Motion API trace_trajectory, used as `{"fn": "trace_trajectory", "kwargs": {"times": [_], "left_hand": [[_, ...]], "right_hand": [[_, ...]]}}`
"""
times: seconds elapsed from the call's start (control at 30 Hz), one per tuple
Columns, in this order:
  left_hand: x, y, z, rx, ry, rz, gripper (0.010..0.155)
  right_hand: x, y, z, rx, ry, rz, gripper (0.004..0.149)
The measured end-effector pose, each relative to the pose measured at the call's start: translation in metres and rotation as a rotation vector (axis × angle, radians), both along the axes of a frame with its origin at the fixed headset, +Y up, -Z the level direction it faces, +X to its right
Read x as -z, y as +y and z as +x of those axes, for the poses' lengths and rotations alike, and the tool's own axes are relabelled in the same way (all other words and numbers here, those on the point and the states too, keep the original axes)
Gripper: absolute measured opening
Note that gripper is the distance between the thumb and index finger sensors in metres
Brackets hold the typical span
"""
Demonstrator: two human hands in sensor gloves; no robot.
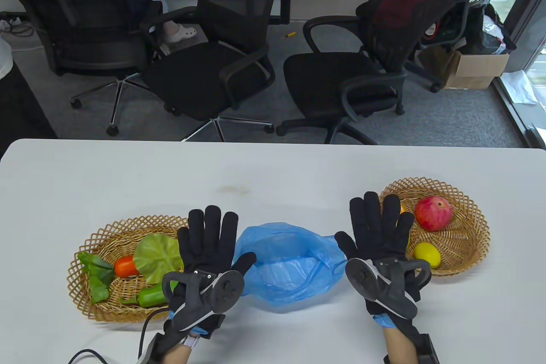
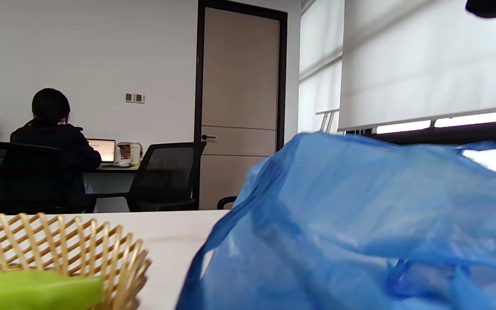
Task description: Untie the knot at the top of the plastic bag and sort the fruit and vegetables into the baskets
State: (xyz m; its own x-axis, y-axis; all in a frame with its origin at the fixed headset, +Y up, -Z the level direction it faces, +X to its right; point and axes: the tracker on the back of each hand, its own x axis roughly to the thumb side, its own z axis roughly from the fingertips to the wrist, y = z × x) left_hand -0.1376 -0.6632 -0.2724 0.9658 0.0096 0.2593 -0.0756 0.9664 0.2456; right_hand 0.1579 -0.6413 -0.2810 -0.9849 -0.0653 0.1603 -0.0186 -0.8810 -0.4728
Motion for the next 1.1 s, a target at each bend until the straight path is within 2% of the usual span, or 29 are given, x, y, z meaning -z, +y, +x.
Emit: {"fn": "trace_trajectory", "kwargs": {"times": [0.13, 0.27, 1.1], "left_hand": [[0.005, -0.01, -0.001, 0.084, 0.045, -0.032, 0.086], [0.006, -0.012, -0.001, 0.095, 0.054, -0.038, 0.086], [0.007, -0.014, 0.001, 0.092, 0.055, -0.07, 0.086]], "right_hand": [[0.001, -0.014, -0.006, -0.014, 0.016, -0.035, 0.07], [0.004, -0.021, -0.009, -0.034, 0.019, -0.066, 0.07], [0.006, -0.026, -0.008, -0.01, 0.022, -0.089, 0.07]]}}
